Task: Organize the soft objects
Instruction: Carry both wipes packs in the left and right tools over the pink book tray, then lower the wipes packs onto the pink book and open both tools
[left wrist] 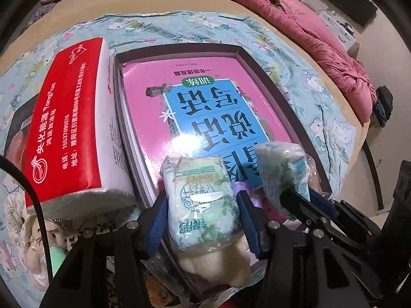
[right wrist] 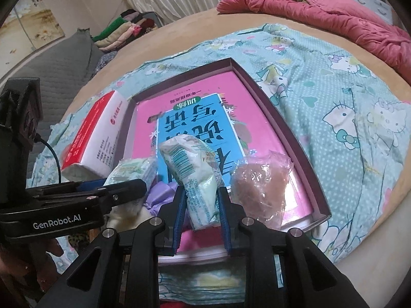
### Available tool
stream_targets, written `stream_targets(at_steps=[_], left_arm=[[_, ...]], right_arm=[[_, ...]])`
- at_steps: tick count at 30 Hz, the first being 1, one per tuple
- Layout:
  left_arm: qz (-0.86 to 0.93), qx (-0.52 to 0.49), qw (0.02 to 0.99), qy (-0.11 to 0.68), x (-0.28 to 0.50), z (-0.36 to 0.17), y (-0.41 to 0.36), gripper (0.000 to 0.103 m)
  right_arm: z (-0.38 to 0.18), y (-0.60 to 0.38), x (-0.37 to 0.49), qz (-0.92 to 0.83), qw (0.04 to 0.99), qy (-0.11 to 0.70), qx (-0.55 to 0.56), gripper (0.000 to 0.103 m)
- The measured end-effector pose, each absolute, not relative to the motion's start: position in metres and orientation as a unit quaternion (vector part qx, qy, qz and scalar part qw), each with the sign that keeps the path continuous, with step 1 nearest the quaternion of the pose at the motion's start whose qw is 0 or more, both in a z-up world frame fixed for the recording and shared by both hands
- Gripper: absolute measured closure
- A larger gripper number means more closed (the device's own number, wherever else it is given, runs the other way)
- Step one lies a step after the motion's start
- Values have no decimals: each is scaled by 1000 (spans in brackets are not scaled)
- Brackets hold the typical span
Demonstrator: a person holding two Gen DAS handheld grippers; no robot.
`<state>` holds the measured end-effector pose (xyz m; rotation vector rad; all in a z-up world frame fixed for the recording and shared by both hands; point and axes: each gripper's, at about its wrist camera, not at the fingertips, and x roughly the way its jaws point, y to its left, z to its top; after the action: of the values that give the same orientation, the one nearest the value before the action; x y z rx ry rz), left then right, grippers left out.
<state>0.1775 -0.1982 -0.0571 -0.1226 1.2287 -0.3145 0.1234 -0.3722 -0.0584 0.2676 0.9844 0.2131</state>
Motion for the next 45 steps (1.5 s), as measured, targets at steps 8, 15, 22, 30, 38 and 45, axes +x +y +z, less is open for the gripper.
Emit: stream_targets(at_steps=[8,15,22,30,38,45], left_arm=[[-143,-63,804,574,178,-57,-196,49],[-142,-66,802,576,179,-58,-195,48],[-144,-72,802,576,178,-58,-193,44],[-153,-99,798,575,176,-57,-188,37],[-138,-81,815,556,168,-39,-189,32],[-131,-57,828,542,156,-23,-188,28]], right_arm=[[-58,-370,122,100,869,469,123,72],[-49,-371,120,97,878,451,123,65],[-43,-371,118,94,886,438,121,64],[-39,-374,116,89,891,428,123,59],[-34,-375,114,78,900,413,118,48],[-32,-377,113,66,903,408,115,42]])
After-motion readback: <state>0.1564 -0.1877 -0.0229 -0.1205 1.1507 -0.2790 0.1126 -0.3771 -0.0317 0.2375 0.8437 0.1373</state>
